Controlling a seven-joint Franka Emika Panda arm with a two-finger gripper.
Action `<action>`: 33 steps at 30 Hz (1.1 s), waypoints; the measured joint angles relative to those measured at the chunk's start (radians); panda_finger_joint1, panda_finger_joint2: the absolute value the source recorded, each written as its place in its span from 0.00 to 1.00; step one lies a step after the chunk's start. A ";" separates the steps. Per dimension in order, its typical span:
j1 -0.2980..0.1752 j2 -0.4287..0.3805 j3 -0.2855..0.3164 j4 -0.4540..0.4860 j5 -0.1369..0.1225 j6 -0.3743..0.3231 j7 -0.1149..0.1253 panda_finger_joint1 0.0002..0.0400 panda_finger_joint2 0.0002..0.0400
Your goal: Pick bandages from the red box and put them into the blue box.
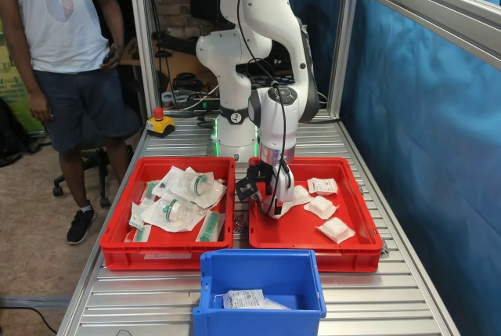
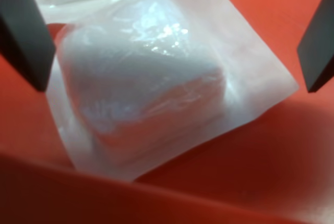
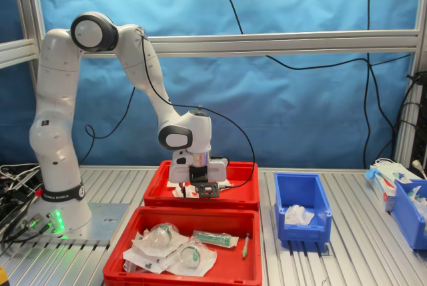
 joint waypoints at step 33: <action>0.007 0.024 -0.006 -0.038 0.000 0.074 0.000 1.00 1.00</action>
